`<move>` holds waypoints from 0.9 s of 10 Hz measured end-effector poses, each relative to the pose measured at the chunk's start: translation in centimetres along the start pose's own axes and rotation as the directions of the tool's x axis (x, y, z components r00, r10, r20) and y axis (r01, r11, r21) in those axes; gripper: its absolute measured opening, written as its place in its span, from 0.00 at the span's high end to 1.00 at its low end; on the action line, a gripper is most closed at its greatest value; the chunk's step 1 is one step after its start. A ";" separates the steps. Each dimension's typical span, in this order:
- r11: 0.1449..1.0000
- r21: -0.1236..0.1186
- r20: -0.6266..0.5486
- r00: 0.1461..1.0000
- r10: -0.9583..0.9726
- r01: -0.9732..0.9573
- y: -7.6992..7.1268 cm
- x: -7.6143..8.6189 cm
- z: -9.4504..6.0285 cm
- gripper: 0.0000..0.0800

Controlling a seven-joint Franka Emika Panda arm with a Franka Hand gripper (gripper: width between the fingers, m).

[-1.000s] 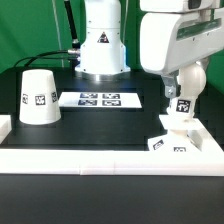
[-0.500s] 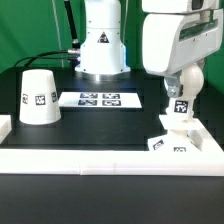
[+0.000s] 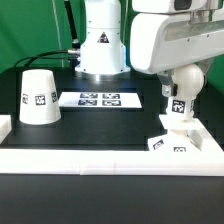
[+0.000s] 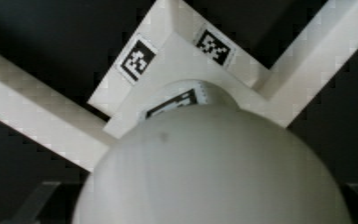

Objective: Assemble lamp

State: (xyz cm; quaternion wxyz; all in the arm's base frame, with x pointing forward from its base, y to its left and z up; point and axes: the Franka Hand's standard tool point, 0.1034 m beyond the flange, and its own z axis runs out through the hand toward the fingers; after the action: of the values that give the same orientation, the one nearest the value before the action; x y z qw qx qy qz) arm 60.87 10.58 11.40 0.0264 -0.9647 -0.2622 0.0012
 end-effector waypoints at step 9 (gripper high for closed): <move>0.668 0.008 -0.002 0.668 0.744 -0.744 0.6 -0.2 0.1 0.28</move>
Offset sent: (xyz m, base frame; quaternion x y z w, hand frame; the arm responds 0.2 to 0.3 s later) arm -0.0041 -0.0005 -0.0021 0.0024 -0.0088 0.1823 0.9832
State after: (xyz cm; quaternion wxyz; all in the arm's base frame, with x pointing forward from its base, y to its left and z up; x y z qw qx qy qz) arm 61.01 10.02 11.27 0.0276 -0.9877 0.1534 0.0100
